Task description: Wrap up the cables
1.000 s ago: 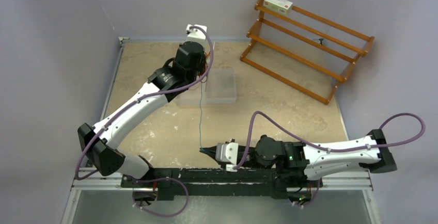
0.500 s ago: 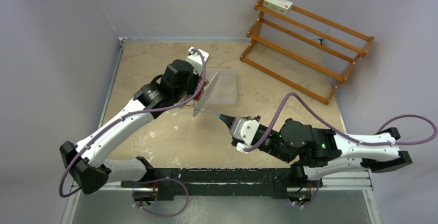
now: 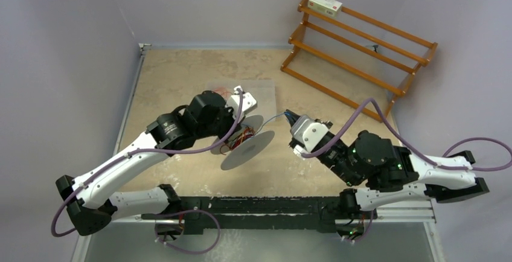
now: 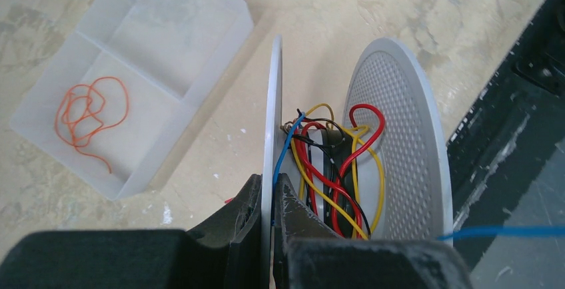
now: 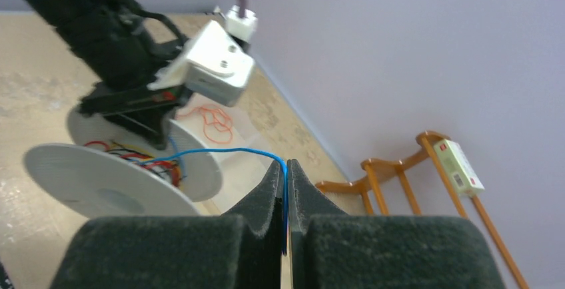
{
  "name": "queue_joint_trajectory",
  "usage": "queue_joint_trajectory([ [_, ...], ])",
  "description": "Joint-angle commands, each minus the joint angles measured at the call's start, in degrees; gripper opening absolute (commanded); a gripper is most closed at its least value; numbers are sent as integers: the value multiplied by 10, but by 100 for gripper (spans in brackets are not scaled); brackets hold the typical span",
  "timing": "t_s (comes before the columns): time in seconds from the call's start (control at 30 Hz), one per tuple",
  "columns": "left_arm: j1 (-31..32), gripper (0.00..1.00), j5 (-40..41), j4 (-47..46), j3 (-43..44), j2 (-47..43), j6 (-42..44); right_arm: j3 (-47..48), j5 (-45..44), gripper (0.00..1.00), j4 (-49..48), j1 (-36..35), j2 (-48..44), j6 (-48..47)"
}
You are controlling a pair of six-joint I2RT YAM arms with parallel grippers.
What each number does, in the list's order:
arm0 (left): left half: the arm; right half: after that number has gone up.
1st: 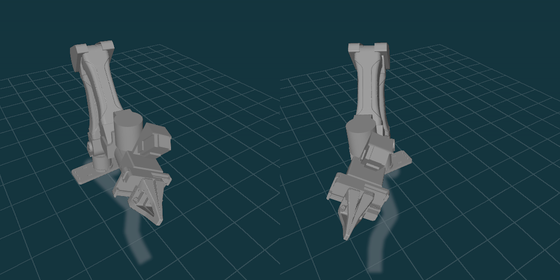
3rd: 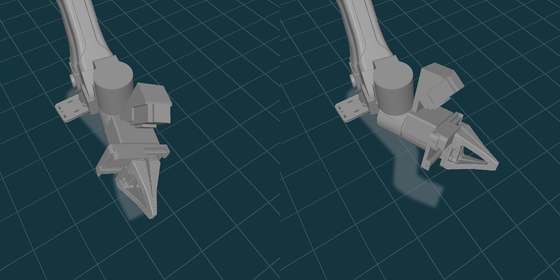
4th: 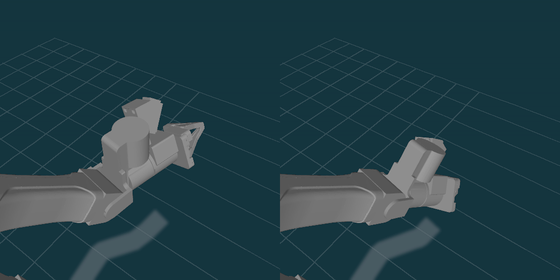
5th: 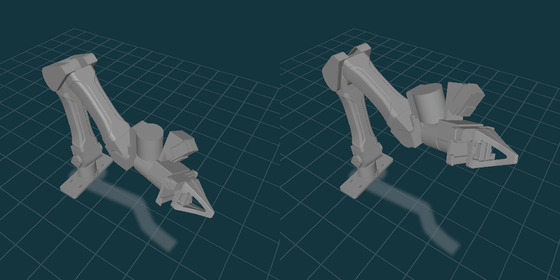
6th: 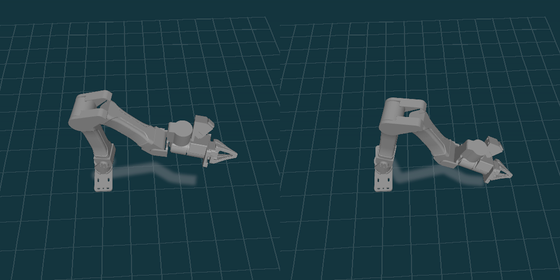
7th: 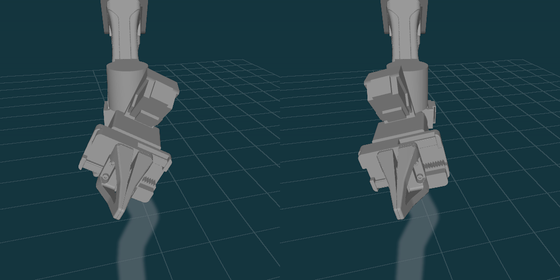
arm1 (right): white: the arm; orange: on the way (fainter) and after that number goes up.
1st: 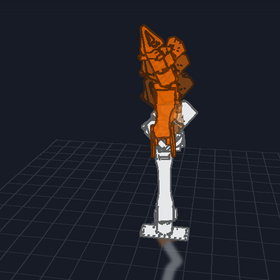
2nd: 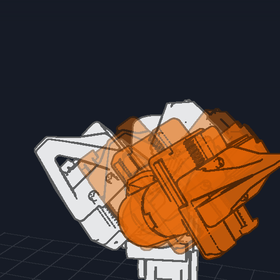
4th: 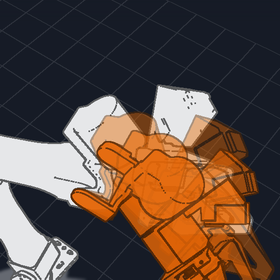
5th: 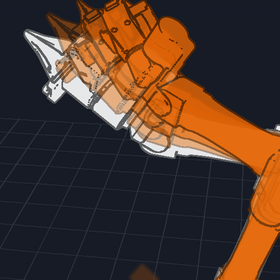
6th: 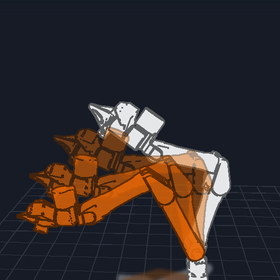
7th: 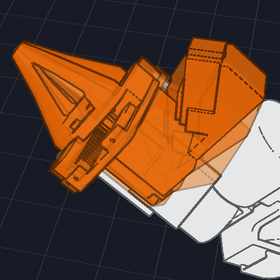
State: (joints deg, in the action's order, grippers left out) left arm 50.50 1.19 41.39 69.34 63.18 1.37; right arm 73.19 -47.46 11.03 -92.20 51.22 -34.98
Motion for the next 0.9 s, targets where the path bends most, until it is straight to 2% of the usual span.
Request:
queue_joint_trajectory([
  [0.0, 13, 0, -60, -11, -15, -49, 25, 12, -78, 0, -23, 12, -23, -13],
  [0.27, 14, 0, -117, -16, -33, -117, 25, -52, -120, 0, 8, 20, -82, 60],
  [0.47, 14, 0, -168, -23, -16, -172, 13, -121, -112, 0, 31, 34, -99, 134],
  [0.7, 14, 0, -218, -33, 25, -224, -19, -205, -35, 0, 34, 105, -96, 214],
  [0.87, 14, 0, -175, -42, 45, -263, -40, -263, 2, 0, 1, 137, -91, 245],
])
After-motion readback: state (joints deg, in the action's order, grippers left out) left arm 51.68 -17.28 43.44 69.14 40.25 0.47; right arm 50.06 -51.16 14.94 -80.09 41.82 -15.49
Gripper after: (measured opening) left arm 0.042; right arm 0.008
